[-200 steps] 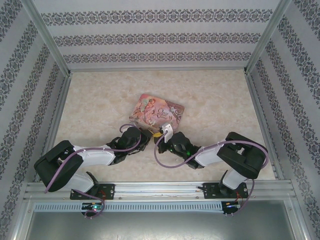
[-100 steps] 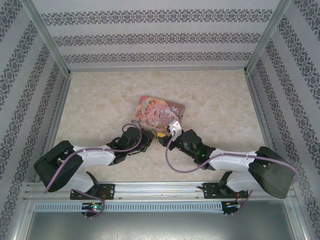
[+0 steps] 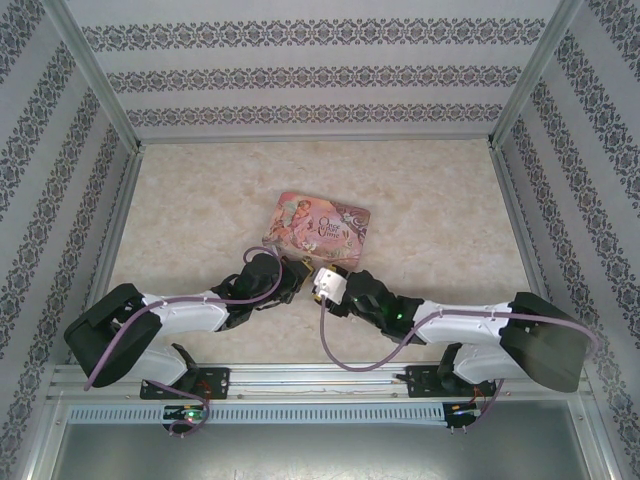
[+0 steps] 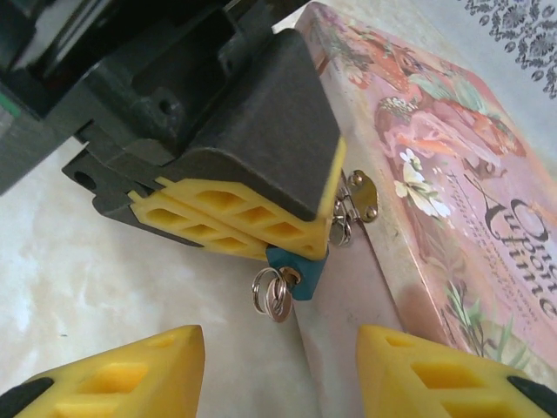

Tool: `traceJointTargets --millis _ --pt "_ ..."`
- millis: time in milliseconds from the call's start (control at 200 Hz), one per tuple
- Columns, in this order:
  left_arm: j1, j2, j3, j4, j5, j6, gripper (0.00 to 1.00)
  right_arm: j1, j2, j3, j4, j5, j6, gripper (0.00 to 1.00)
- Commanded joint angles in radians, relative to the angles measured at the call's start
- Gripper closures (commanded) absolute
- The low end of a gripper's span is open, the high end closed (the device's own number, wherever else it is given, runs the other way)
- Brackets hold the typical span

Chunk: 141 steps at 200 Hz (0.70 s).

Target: Unlock a padlock with a key

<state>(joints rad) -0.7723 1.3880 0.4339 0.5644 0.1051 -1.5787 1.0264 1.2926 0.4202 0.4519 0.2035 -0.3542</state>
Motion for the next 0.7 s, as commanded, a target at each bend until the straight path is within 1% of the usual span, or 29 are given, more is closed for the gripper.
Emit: traceJointTargets --millis 0,225,295,585,700 --pt "-0.004 -0.027 0.008 0.017 0.008 0.018 0.96 0.017 0.033 0.046 -0.017 0.053 -0.105 0.51" --pt "-0.004 -0.029 0.007 0.019 0.006 0.016 0.96 0.021 0.075 0.076 -0.010 0.053 -0.120 0.59" --pt "-0.004 -0.030 0.009 0.019 0.005 0.017 0.97 0.021 0.084 0.078 -0.009 0.054 -0.120 0.63" --pt "-0.005 -0.032 0.012 0.018 0.004 0.016 0.99 0.023 0.109 0.083 0.005 0.063 -0.105 0.76" --pt "-0.004 -0.030 0.013 0.021 0.007 0.016 0.99 0.023 0.118 0.086 0.011 0.068 -0.100 0.79"
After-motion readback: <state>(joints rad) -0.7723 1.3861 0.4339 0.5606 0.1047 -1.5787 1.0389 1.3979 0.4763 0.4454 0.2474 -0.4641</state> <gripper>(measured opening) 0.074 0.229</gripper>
